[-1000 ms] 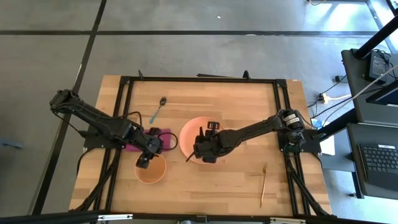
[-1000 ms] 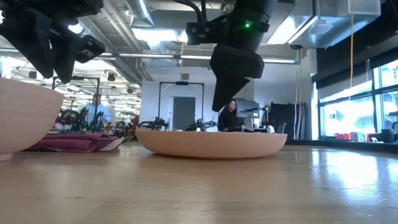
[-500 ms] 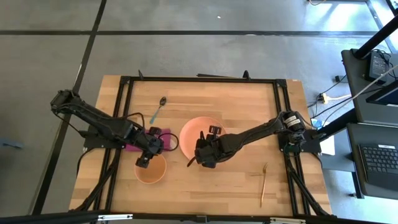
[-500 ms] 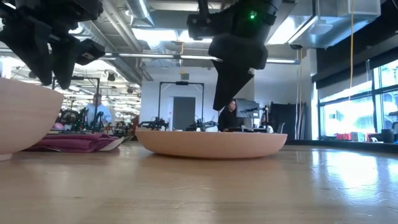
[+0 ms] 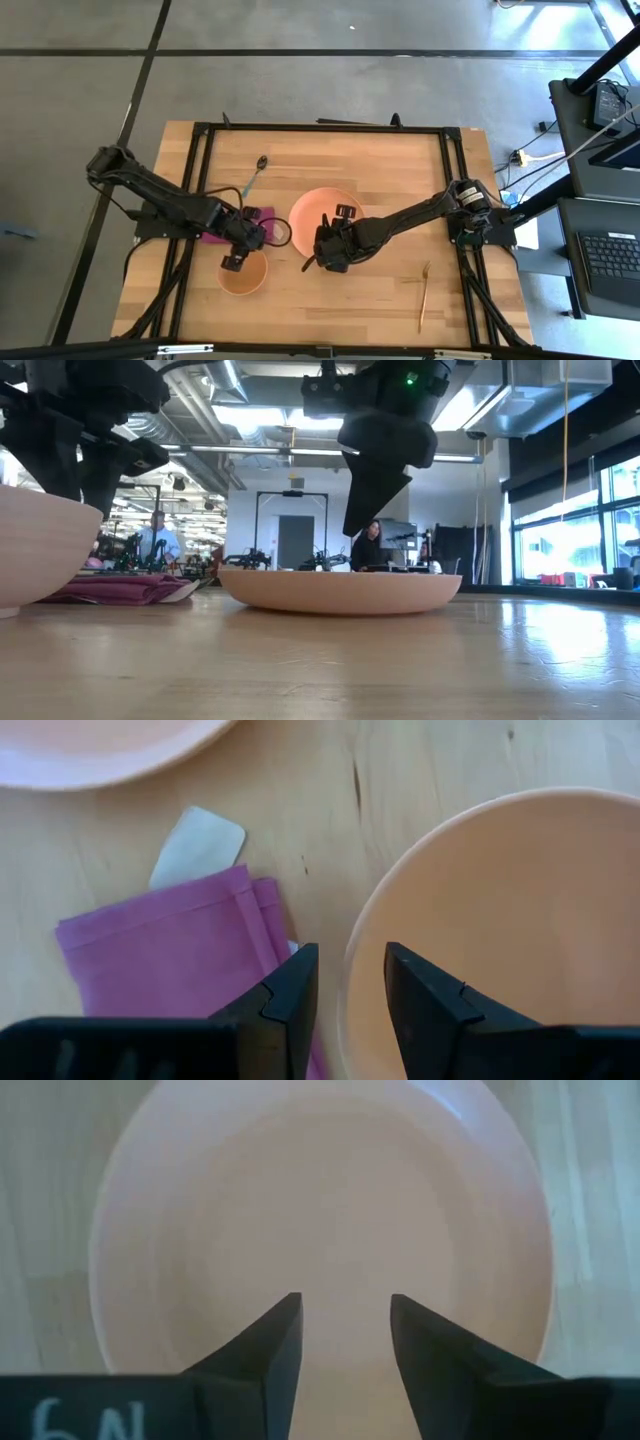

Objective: Set table place
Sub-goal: Put the orange bowl on top of the orange plate, then move the gold fork to the right of the orange plate

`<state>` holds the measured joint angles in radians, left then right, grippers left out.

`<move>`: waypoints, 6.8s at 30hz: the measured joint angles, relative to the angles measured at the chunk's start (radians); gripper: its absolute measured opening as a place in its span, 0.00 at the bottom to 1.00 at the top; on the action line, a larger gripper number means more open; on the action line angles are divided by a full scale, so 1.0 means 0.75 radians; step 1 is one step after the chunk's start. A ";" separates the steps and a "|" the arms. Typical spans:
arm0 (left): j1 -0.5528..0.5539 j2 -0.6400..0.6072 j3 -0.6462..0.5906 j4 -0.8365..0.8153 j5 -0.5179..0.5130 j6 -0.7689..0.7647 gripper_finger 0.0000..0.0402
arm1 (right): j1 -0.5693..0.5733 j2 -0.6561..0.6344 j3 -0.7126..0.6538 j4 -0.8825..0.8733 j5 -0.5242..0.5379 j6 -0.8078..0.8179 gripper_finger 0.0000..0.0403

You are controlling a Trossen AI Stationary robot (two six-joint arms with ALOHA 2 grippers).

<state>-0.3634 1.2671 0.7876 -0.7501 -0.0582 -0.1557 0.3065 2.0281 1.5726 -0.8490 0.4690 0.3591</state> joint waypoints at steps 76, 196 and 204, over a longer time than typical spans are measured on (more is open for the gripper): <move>0.650 0.451 0.609 0.254 0.036 -0.305 0.00 | 0.722 -0.510 -0.060 -0.968 0.816 1.324 0.38; 0.576 0.723 1.385 -0.491 -0.221 0.048 0.31 | 0.890 -0.457 -0.849 0.009 -0.492 2.518 0.38; 0.575 0.723 1.385 -0.515 -0.221 0.047 0.31 | 0.890 -0.463 -0.926 0.147 -0.502 2.517 0.38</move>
<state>0.0681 1.8091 1.8263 -1.1360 -0.2241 -0.1204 0.9739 1.6807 0.8781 -0.7388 0.0923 2.2469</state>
